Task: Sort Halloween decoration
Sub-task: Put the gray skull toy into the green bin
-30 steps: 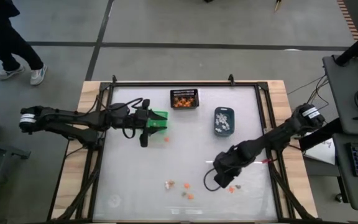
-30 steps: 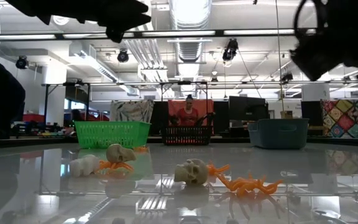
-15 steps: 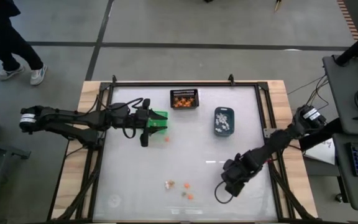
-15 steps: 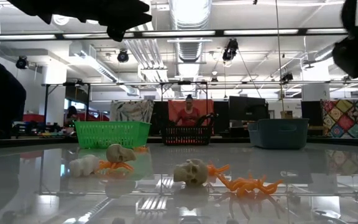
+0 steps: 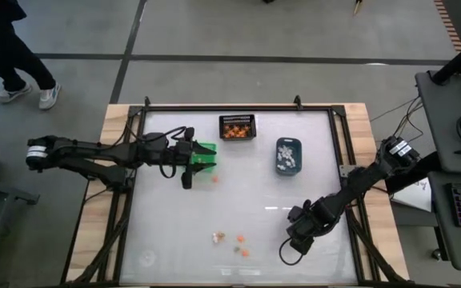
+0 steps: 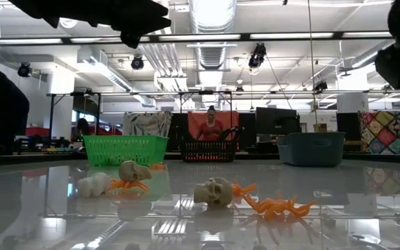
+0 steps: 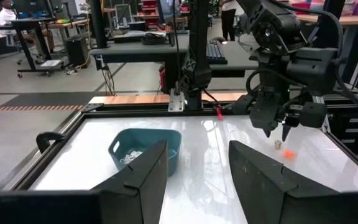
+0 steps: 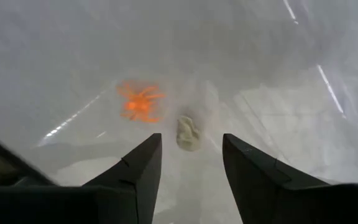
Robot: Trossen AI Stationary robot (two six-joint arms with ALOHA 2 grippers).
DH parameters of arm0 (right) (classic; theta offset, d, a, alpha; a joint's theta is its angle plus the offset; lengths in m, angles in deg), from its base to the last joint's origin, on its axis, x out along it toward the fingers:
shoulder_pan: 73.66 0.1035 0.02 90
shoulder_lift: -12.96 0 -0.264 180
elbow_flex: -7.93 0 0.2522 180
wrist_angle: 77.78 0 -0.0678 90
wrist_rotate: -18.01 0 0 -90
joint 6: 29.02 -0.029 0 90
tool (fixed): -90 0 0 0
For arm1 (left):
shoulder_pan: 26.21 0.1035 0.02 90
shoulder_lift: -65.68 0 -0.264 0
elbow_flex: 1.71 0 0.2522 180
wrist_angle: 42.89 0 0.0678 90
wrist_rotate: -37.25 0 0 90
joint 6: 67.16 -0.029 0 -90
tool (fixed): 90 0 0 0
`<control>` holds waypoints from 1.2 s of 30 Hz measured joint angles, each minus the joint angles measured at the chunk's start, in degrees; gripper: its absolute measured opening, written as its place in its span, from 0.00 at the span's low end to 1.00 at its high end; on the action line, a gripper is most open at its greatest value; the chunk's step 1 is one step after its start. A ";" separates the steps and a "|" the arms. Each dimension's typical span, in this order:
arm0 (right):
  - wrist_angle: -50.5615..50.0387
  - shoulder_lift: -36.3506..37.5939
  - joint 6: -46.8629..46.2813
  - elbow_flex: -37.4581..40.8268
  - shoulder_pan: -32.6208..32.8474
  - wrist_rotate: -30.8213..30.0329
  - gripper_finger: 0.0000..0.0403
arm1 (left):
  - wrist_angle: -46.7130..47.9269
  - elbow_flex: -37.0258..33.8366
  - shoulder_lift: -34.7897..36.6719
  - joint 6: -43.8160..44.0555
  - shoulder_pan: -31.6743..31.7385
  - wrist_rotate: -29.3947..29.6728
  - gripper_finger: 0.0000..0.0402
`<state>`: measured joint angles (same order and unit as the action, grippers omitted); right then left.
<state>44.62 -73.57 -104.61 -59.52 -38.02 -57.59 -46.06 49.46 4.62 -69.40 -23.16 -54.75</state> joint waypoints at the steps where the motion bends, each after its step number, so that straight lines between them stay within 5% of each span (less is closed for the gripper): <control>1: 0.04 -0.65 0.00 0.00 0.17 0.14 0.40 | 0.00 0.00 -0.10 0.00 0.00 0.00 0.38; 15: 2.54 -8.28 4.27 -0.55 0.61 3.81 0.32 | -1.27 -0.04 -0.32 0.00 0.00 0.07 0.38; 25: 2.64 -8.26 5.19 -0.55 0.61 3.85 0.12 | -1.49 -0.04 -0.32 0.00 0.00 0.11 0.38; 36: 0.37 -1.82 5.49 -0.31 0.59 -0.23 0.12 | -2.08 -0.04 -2.22 1.18 0.00 0.11 0.38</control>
<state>44.99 -75.39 -99.12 -59.83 -37.44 -57.81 -48.13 49.42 2.39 -68.21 -23.16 -54.64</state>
